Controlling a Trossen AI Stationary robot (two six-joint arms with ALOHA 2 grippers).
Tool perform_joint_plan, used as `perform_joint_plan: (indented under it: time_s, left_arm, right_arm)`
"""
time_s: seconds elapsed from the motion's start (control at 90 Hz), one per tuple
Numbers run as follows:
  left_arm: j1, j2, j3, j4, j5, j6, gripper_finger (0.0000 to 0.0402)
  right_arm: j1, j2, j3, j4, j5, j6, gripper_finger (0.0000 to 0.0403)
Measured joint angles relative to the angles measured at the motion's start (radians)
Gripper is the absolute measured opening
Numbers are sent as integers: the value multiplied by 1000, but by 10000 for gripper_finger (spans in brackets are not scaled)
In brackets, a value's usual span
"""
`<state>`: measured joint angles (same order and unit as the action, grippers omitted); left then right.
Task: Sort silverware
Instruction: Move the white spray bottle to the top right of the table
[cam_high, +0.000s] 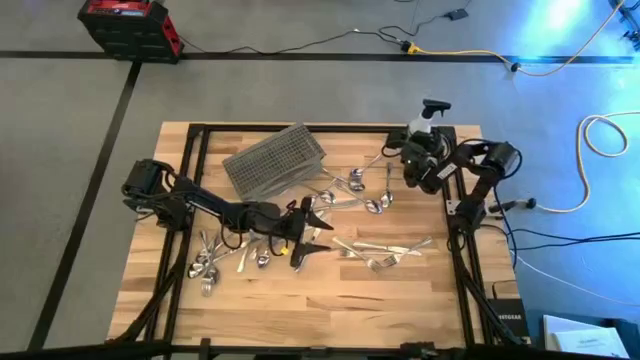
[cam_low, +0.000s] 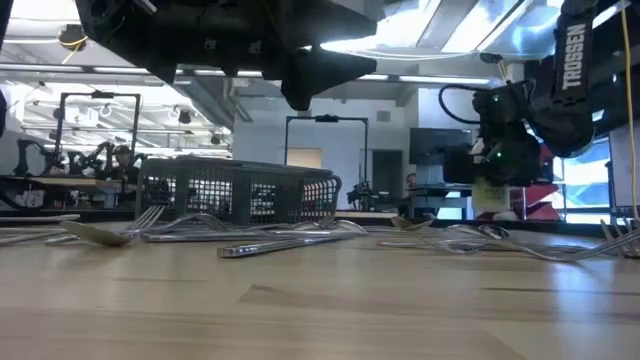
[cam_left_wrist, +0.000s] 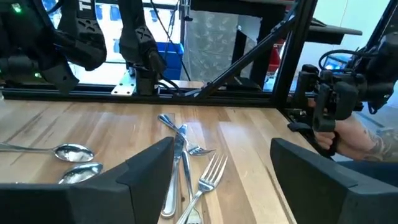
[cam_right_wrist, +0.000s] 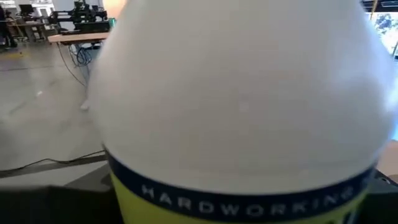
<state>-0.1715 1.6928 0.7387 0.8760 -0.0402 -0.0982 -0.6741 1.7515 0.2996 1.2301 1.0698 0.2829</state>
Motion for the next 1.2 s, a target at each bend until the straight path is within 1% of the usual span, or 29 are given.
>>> perform_joint_plan:
  time_s: [0.344,1.056,1.2]
  left_arm:
    - [0,0,0,-1,0,1,254]
    - [0,0,0,-3,0,2,254]
    - [0,0,0,-3,0,2,254]
  right_arm:
    - [0,0,0,-12,1,-3,273]
    - [0,0,1,-21,-34,-3,273]
    - [0,-1,1,-15,-36,-30,273]
